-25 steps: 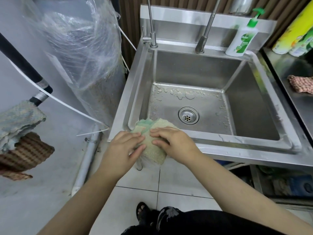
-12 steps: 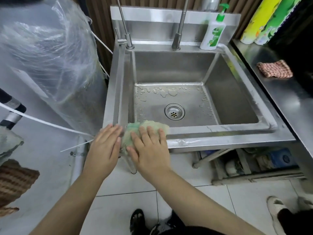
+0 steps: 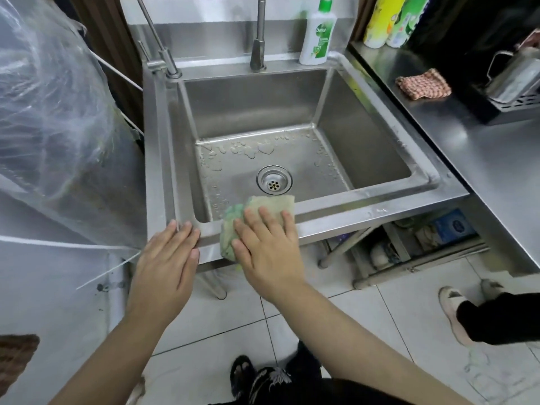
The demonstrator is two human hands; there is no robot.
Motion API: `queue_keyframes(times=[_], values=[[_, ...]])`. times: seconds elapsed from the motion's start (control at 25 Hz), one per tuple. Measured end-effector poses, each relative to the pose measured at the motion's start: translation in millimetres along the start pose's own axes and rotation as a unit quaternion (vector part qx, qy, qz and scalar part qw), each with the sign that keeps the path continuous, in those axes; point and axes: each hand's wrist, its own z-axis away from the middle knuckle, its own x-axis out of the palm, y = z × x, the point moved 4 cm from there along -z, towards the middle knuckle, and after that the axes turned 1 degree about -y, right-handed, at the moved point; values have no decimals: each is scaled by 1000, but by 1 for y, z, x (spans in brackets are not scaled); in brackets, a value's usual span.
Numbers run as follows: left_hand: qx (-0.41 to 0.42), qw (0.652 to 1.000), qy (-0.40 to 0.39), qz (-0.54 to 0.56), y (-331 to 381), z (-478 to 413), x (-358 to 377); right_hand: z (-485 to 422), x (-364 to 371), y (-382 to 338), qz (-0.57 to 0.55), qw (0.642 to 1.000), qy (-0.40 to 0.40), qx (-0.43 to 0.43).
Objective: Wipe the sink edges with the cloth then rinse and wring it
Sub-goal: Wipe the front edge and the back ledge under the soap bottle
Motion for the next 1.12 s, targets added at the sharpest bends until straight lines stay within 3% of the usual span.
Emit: queue_keyframes(times=[0.08,0.12,0.24,0.36,0.48,0.56,0.68,0.8,0.88,1.0,1.12], values=[[-15,1000,4,7,2,1,-3,5,-5,34,-5,999,0,-42],[-23,1000,3,12,6,0,-5,10,-9,68,10,1000,16,-23],[0,999,-13,48,37,-14,-2,24,-29,164,22,989,64,131],[70,994,-35,77,82,-40,15,15,-25,146,-9,973,80,215],[92,992,-57,62,115,-63,36,16,-21,115,-47,993,47,98],[88,993,-73,37,129,-72,47,18,-32,160,-50,997,27,49],[97,991,-94,3,135,-75,56,22,-49,264,-12,985,23,173],[100,990,-100,-13,131,-75,56,15,-53,276,22,962,13,272],[101,989,-108,-8,133,-74,53,5,-48,228,21,973,-3,228],[98,990,-102,19,140,-78,48,17,-35,178,-25,998,9,52],[63,991,-90,80,160,-83,45,21,-46,252,-24,999,-24,24]])
